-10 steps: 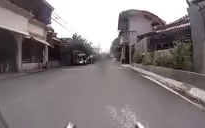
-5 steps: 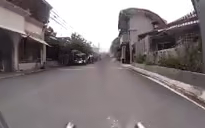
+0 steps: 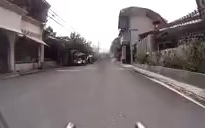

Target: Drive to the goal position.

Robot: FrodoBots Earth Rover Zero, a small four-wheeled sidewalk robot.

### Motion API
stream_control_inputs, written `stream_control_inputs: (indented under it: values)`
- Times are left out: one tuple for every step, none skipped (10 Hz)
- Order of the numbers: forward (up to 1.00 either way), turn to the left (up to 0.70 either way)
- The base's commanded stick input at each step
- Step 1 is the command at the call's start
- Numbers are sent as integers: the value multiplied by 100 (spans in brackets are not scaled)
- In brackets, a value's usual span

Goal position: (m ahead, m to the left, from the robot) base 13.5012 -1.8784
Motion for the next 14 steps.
stream_control_inputs:
  values:
    - [70,0]
    - [70,0]
    - [70,0]
    - [70,0]
    - [70,0]
    - [70,0]
    - [70,0]
    - [70,0]
    - [70,0]
    - [70,0]
    - [70,0]
    - [70,0]
    - [70,0]
    - [70,0]
